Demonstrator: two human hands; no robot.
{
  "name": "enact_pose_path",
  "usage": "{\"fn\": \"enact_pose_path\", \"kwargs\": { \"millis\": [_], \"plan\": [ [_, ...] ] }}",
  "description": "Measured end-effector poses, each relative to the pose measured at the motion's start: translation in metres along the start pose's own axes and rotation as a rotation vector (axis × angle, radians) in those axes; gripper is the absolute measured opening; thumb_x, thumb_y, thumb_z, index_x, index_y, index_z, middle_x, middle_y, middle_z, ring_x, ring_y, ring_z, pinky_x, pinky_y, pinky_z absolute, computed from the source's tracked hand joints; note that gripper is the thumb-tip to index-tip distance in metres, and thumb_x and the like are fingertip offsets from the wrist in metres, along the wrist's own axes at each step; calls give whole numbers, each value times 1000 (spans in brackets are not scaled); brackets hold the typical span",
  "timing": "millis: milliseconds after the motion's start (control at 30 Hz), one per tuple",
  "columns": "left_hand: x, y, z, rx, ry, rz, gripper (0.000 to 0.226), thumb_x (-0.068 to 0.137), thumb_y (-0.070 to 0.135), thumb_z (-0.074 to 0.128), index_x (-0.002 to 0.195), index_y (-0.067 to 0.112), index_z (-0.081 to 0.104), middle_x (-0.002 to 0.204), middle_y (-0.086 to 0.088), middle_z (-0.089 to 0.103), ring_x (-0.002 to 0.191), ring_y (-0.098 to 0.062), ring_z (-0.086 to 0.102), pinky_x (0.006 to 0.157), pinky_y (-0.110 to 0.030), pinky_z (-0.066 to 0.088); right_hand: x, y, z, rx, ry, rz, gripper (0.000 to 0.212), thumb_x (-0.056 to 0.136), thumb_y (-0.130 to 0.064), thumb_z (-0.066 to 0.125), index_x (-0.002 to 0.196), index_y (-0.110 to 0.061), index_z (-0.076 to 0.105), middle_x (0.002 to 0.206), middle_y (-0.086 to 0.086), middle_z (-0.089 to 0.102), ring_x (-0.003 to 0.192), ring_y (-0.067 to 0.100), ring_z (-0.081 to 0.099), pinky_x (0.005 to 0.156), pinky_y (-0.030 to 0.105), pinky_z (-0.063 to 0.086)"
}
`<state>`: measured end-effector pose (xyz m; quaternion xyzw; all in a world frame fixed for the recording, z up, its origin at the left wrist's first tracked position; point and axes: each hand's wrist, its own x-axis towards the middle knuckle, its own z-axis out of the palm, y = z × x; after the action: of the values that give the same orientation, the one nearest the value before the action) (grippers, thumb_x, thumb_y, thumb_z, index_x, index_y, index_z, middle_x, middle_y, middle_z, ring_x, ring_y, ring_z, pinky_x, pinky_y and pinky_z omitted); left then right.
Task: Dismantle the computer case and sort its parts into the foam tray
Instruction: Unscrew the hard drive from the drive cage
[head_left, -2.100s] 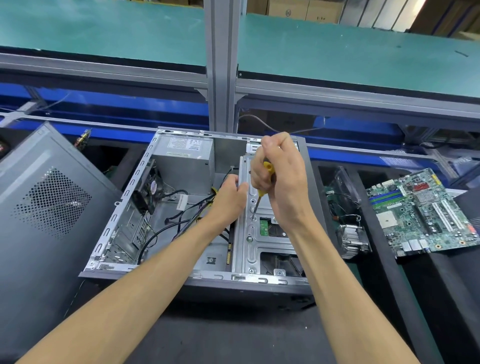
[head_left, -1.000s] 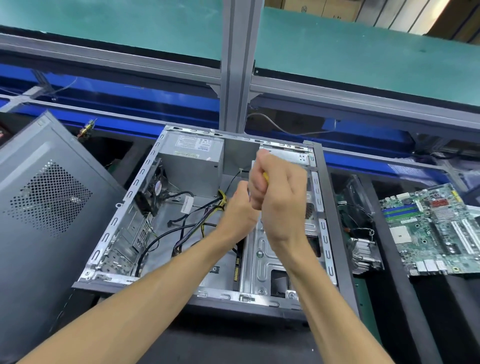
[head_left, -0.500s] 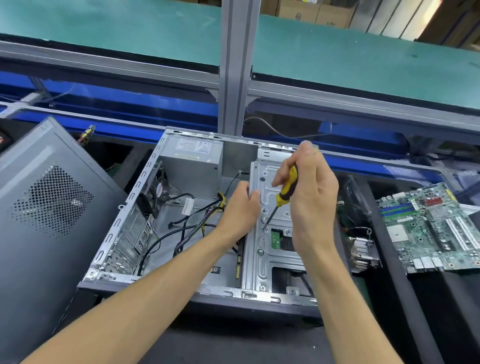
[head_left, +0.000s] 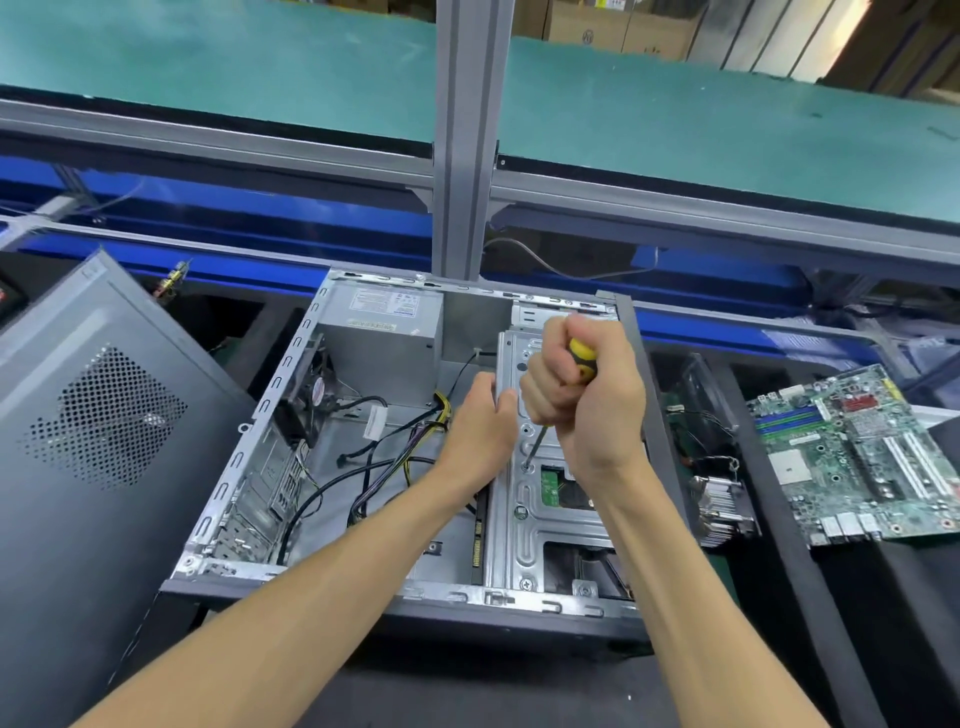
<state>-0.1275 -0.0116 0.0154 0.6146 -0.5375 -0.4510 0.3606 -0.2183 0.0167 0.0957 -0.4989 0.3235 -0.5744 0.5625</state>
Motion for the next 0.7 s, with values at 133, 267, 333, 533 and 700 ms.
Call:
{"fn": "enact_pose_path", "kwargs": {
  "millis": [133, 267, 333, 533, 700],
  "plan": [
    [4, -3, 1, 17, -6, 22, 20, 101, 17, 39, 92, 1, 47, 84, -18, 55, 77, -25, 47, 72, -47, 45, -9, 2, 0, -87, -14, -22, 37, 96, -25, 37, 60, -21, 46, 52, -5, 36, 47, 14, 30, 48, 27, 27],
    [1, -3, 0, 39, 34, -35, 19, 102, 25, 40, 94, 11, 50, 82, -7, 55, 77, -27, 51, 66, -39, 40, -13, -1, 4, -244, 302, -61, 29, 102, -36, 46, 86, -13, 55, 73, 3, 58, 65, 13, 52, 55, 21, 43],
    [-5, -3, -6, 220, 62, -11, 22, 102, 33, 45, 111, 15, 52, 103, -3, 57, 90, -26, 56, 72, -39, 46, -12, -3, 7, -207, 355, -58, 34, 103, -38, 44, 81, -20, 62, 69, 0, 57, 61, 12, 51, 53, 21, 41],
    [-26, 17, -43, 247, -133, 472, 15, 95, 20, 54, 102, 25, 67, 97, 9, 66, 90, -15, 59, 83, -39, 51, -2, -2, 18, -46, 182, 11, 57, 103, -40, 36, 50, -21, 47, 44, -9, 33, 40, 9, 24, 41, 22, 21],
    [-24, 29, -63, 320, -493, 494, 15, 96, 18, 62, 104, 20, 75, 94, 14, 72, 85, 5, 65, 79, -8, 48, -3, -9, 12, -31, 163, 61, 59, 101, -45, 43, 47, -22, 40, 44, -8, 28, 40, 11, 22, 40, 20, 24]
  ]
}}
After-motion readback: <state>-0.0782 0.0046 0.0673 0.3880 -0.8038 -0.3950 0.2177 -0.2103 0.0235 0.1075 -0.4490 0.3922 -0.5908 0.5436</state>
